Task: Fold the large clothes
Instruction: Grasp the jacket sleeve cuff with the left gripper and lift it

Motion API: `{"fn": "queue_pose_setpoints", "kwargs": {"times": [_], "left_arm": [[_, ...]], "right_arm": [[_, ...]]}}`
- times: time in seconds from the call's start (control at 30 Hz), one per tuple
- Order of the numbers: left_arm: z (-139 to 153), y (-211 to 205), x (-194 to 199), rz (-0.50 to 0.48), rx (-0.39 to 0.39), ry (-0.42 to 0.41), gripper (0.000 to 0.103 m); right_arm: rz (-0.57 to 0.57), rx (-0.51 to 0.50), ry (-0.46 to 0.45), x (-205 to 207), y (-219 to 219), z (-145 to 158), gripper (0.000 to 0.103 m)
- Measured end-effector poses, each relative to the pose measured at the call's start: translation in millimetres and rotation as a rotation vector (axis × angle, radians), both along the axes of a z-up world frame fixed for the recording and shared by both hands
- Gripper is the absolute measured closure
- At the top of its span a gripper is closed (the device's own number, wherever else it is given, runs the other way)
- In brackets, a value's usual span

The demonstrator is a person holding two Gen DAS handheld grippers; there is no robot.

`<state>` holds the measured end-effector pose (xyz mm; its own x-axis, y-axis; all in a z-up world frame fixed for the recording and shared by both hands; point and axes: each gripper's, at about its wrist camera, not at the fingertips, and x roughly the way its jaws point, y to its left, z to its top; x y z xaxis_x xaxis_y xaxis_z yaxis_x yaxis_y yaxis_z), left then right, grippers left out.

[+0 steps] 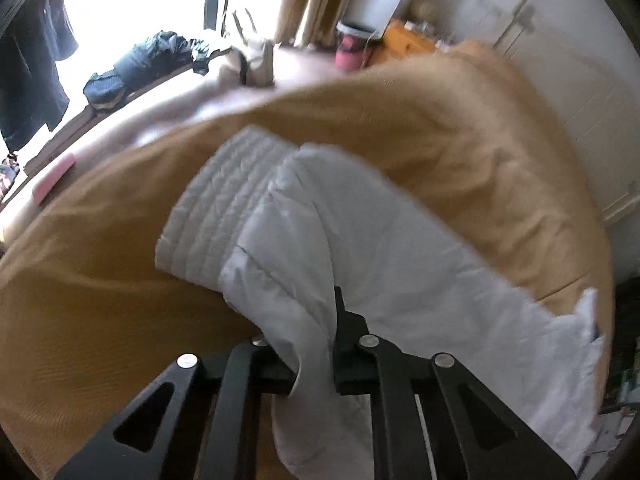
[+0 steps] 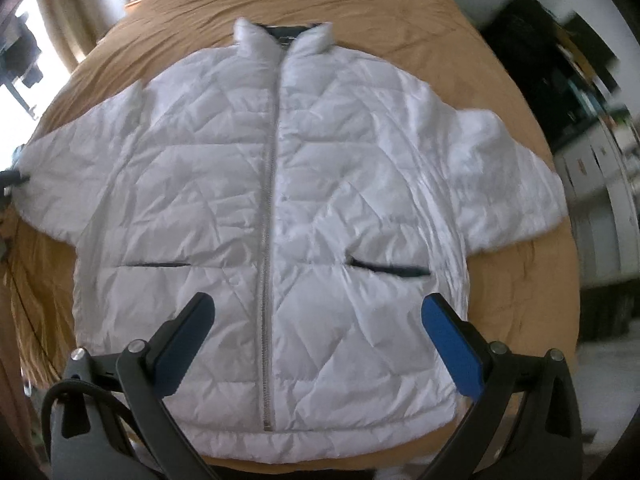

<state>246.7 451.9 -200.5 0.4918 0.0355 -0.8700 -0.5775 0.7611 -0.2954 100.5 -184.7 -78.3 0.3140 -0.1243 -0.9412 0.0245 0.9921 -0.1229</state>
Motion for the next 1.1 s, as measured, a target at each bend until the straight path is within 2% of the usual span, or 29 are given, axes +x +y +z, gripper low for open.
{"fn": "queue_pose_setpoints", "kwargs": {"times": [0.07, 0.13, 0.17, 0.23, 0.33, 0.37, 0.4, 0.43, 0.47, 0.53, 0.6, 0.63, 0.67, 0.77, 0.83, 0.93, 0.97, 1.0, 1.07, 1.1], "left_arm": [[34.0, 4.8, -13.6, 0.029, 0.002, -0.078, 0.094], [69.6, 3.2, -28.3, 0.043, 0.001, -0.151, 0.095], [88.3, -1.3, -32.8, 0.035, 0.017, -0.177, 0.095], [121.4, -18.8, -37.5, 0.005, 0.073, -0.216, 0.095], [187.8, -81.1, -43.2, -0.074, 0.202, -0.306, 0.095], [206.0, -103.6, -44.3, -0.108, 0.224, -0.341, 0.095], [219.2, -124.7, -41.7, -0.138, 0.241, -0.365, 0.095], [237.9, -156.5, -37.0, -0.187, 0.257, -0.400, 0.095], [249.4, -182.5, -32.4, -0.223, 0.252, -0.433, 0.095], [264.3, -228.1, -24.9, -0.302, 0.212, -0.477, 0.095], [272.2, -288.5, -9.5, -0.415, 0.151, -0.513, 0.095], [272.3, -311.2, -4.2, -0.458, 0.131, -0.518, 0.095], [264.8, -351.2, 7.7, -0.525, 0.102, -0.515, 0.095], [234.9, -433.1, 33.2, -0.665, 0.068, -0.472, 0.095], [191.5, -499.3, 57.3, -0.762, 0.044, -0.389, 0.095], [133.1, -563.4, 72.5, -0.827, 0.045, -0.289, 0.095], [101.9, -587.1, 76.1, -0.848, 0.046, -0.247, 0.095], [86.1, -599.2, 77.7, -0.864, 0.053, -0.223, 0.095], [30.1, -631.9, 72.2, -0.910, 0.038, -0.108, 0.094], [11.1, -640.6, 72.3, -0.925, 0.018, -0.063, 0.093]], "right_arm": [[0.065, -0.005, -0.069, 17.8, -3.4, 6.2, 0.000], [0.055, -0.021, -0.130, 42.8, -11.1, 4.1, 0.000], [0.031, 0.008, -0.154, 58.4, -18.1, -1.0, 0.002], [0.001, 0.108, -0.184, 86.7, -26.8, -16.2, 0.014], [-0.010, 0.190, -0.182, 128.4, -34.1, -55.5, 0.044], [-0.029, 0.201, -0.174, 143.7, -42.3, -76.5, 0.063], [-0.053, 0.215, -0.157, 153.8, -49.3, -92.3, 0.068], [-0.075, 0.237, -0.145, 160.8, -57.5, -106.6, 0.069], [-0.109, 0.263, -0.127, 169.3, -68.0, -126.8, 0.072], [-0.160, 0.236, -0.085, 179.0, -83.5, -158.2, 0.077], [-0.164, 0.273, -0.085, 182.0, -100.3, -181.6, 0.092], [-0.167, 0.299, -0.100, 180.3, -106.9, -184.6, 0.096], [-0.174, 0.331, -0.115, 177.4, -113.4, -184.0, 0.099], [-0.235, 0.422, -0.152, 160.9, -135.8, -174.6, 0.097], [-0.262, 0.426, -0.176, 149.0, -148.0, -164.0, 0.095], [-0.292, 0.372, -0.214, 134.3, -161.7, -136.9, 0.091], [-0.302, 0.354, -0.240, 130.1, -168.1, -125.3, 0.089], [-0.312, 0.343, -0.263, 125.6, -171.8, -115.3, 0.085], [-0.340, 0.315, -0.309, 116.9, -180.2, -92.3, 0.081], [-0.353, 0.309, -0.328, 111.4, -186.9, -83.4, 0.073]]}}
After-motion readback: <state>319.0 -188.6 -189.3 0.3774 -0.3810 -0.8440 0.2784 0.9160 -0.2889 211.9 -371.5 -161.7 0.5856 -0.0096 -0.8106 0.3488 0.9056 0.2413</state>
